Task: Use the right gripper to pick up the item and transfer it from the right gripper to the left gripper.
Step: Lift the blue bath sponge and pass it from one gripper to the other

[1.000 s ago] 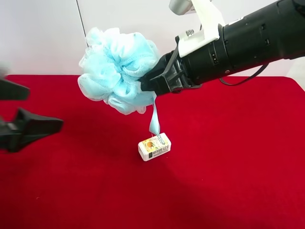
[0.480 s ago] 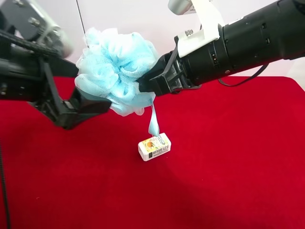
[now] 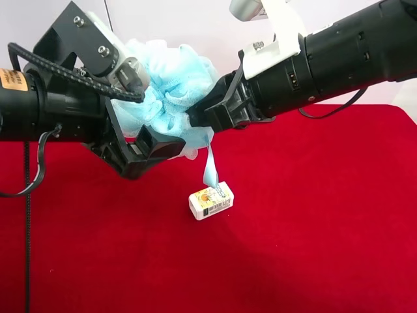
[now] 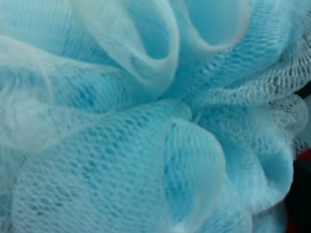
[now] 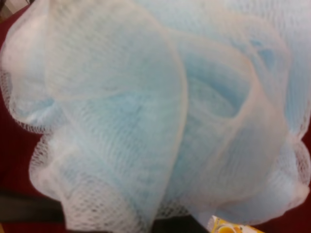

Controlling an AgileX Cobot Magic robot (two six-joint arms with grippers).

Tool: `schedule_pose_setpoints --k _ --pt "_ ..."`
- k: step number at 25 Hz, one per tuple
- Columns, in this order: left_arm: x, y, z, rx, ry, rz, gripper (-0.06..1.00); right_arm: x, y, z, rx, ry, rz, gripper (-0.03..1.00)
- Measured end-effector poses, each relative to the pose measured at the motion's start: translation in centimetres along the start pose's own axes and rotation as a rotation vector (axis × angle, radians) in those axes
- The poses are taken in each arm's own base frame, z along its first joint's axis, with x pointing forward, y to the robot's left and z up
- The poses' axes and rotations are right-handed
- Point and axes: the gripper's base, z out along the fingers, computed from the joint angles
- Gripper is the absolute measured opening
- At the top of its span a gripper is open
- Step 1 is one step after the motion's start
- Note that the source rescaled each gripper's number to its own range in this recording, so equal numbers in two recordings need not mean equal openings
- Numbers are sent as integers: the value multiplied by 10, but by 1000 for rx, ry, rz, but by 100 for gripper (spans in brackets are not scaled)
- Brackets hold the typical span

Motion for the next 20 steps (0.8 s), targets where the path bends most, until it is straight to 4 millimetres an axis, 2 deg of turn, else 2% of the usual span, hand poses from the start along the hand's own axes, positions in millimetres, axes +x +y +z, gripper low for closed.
schedule_pose_setpoints --k 2,3,5,8,9,10,18,20 --pt "-1 1 0 -11 -14 0 89 0 0 0 0 0 0 0" --pt "-2 1 0 -15 -20 0 80 0 0 0 0 0 0 0" --pt "-3 2 0 -21 -29 0 56 0 0 0 0 0 0 0" --pt "-3 3 0 -28 -38 0 10 0 0 0 0 0 1 0" --pt "-3 3 0 -28 -38 0 4 0 0 0 -1 -1 2 0" --pt "-3 3 0 -28 -38 0 1 0 0 0 0 -2 2 0" --pt "-3 3 0 -28 -38 2 1 0 0 0 1 -3 3 0" --pt "-3 3 0 -28 -38 2 1 0 0 0 1 -3 3 4"
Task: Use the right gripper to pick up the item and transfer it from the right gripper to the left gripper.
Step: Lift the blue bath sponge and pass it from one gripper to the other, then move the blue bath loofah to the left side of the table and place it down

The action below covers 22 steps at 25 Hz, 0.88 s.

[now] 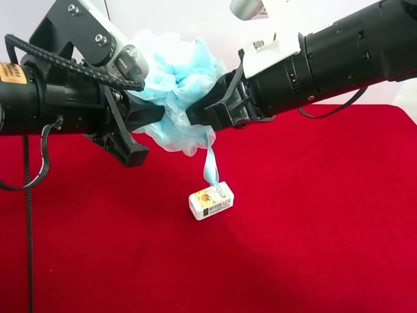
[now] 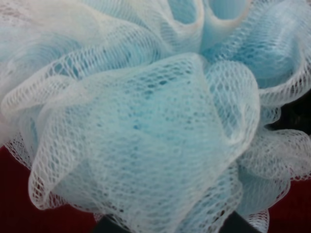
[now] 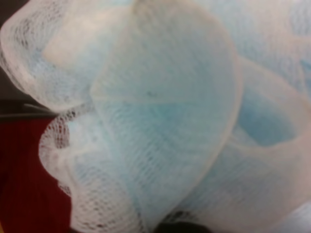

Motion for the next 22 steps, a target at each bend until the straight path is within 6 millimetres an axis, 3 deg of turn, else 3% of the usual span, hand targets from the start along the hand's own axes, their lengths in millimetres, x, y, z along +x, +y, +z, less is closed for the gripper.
schedule_pose_setpoints --k 3,7,9,13,22 --pt "0 0 0 0 0 0 1 0 0 0 0 0 0 25" --pt "0 0 0 0 0 0 1 0 1 0 -8 5 8 79" --pt "0 0 0 0 0 1 1 2 3 0 -31 18 10 92" --pt "0 0 0 3 5 1 1 4 7 -1 -78 48 6 99" --pt "0 0 0 4 5 2 1 5 12 -10 -85 80 -10 100"
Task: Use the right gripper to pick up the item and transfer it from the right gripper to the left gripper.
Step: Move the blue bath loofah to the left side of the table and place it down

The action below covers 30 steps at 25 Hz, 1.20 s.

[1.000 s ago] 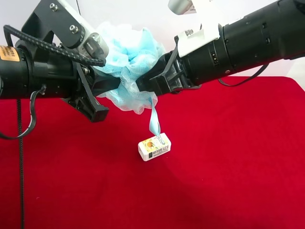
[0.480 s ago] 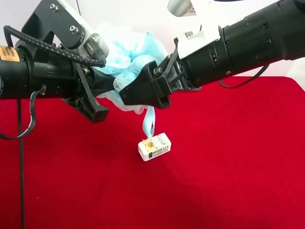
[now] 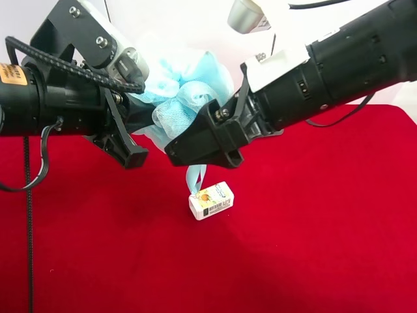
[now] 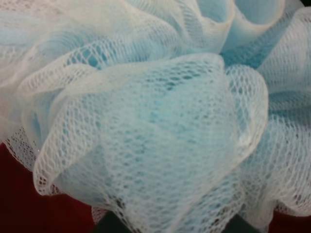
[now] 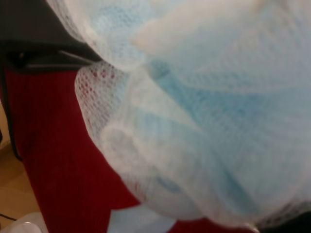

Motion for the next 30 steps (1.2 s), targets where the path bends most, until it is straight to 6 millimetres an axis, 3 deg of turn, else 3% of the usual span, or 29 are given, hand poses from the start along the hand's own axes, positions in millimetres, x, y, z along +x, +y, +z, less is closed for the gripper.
schedule_pose_setpoints --k 8,14,21,30 --pt "0 0 0 1 1 0 1 -1 16 -48 117 -8 -12 100" --pt "1 0 0 5 7 3 1 17 30 -91 230 106 3 100" --pt "1 -1 0 11 14 1 1 56 46 -133 333 302 110 100" --pt "1 -1 0 12 16 2 1 133 66 -150 351 283 137 100"
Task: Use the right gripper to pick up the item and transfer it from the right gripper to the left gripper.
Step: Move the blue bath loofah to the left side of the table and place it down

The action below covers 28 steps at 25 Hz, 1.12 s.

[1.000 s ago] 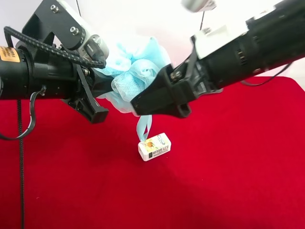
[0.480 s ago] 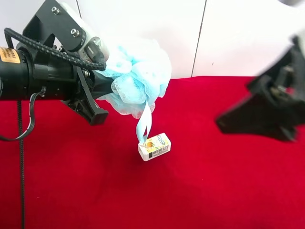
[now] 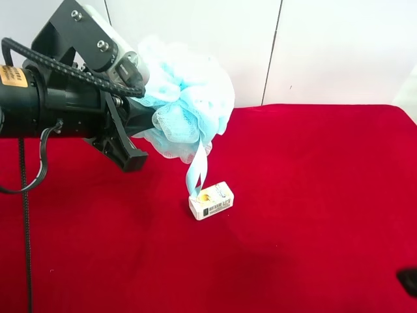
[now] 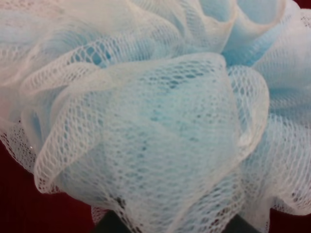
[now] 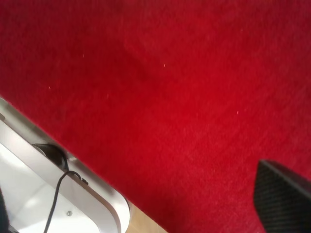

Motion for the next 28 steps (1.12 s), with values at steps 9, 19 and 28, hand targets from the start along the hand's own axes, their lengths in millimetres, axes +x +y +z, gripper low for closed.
schedule_pose_setpoints --k 9,19,28 --pt "3 -2 0 24 32 0 1 45 3 -5 42 -234 -20 100" --pt "4 -3 0 31 42 0 0 50 0 -7 78 -334 -8 100" --pt "4 0 0 20 47 -161 0 55 0 -11 153 -385 62 100"
